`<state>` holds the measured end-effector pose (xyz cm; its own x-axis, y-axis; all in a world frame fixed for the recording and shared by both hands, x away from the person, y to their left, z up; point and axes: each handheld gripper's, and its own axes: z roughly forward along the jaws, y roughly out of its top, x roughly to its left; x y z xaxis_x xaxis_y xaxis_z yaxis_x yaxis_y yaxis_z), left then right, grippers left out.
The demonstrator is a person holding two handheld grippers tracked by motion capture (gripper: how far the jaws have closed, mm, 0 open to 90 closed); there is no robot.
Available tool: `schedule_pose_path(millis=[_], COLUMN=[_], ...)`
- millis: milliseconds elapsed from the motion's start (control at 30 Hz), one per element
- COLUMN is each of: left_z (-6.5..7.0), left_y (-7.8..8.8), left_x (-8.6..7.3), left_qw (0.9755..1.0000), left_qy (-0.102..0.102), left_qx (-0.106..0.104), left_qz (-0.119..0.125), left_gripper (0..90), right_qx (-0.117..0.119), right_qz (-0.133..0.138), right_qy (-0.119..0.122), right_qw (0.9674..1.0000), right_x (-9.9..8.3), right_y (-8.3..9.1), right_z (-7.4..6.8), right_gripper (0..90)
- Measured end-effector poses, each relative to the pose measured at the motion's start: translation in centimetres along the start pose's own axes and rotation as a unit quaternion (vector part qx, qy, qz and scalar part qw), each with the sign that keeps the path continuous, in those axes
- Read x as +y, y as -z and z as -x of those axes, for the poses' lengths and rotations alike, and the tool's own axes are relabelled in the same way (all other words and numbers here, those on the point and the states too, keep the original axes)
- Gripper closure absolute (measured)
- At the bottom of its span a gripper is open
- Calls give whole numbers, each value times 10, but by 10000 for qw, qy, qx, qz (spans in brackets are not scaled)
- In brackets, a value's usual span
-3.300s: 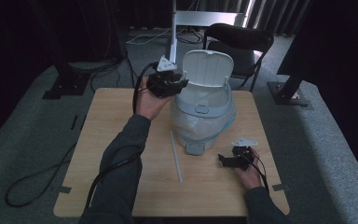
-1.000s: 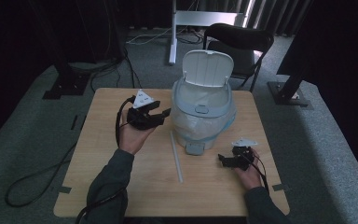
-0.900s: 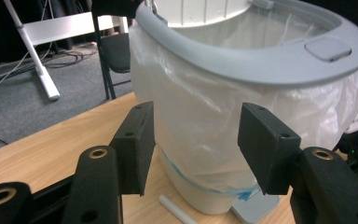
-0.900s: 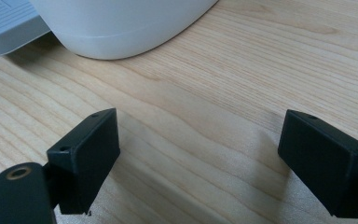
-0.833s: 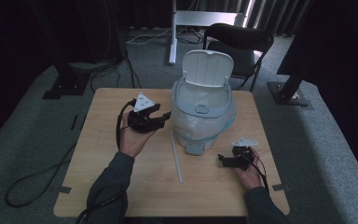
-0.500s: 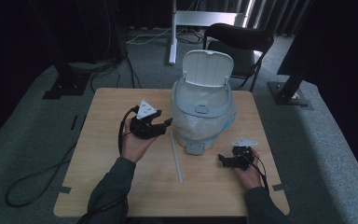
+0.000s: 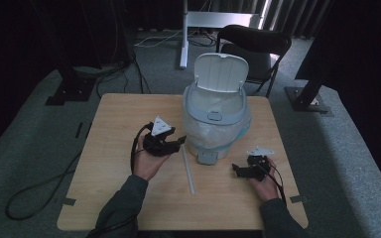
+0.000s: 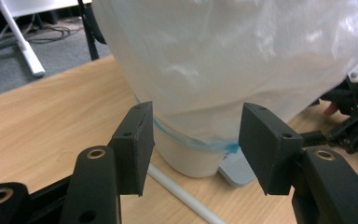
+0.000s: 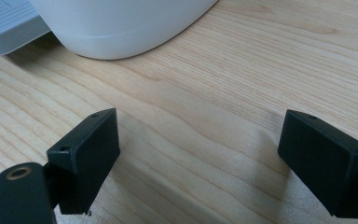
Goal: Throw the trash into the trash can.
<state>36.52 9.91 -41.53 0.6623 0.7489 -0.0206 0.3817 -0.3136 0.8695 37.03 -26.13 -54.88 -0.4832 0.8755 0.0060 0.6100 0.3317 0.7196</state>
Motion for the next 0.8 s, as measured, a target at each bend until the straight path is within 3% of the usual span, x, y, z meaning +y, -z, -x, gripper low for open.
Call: schedule_pose_path(millis=[233,533,800], left_z=[5,15,21], left_y=[-9,-20,-30], left_x=[-14,-27,-44], left_qw=[9999,9993,9985], left_qy=[72,2,125], left_qx=[-49,-125,-171], left_qz=[-133,-347,-499], left_gripper=[452,451,451], right_qx=[4,2,1], right_qz=[7,3,4], right_qy=[-8,1,4], right_qw=[10000,10000,10000], right_x=[0,0,0], right_y=[0,0,0], right_z=[0,0,0], right_gripper=[115,115,115])
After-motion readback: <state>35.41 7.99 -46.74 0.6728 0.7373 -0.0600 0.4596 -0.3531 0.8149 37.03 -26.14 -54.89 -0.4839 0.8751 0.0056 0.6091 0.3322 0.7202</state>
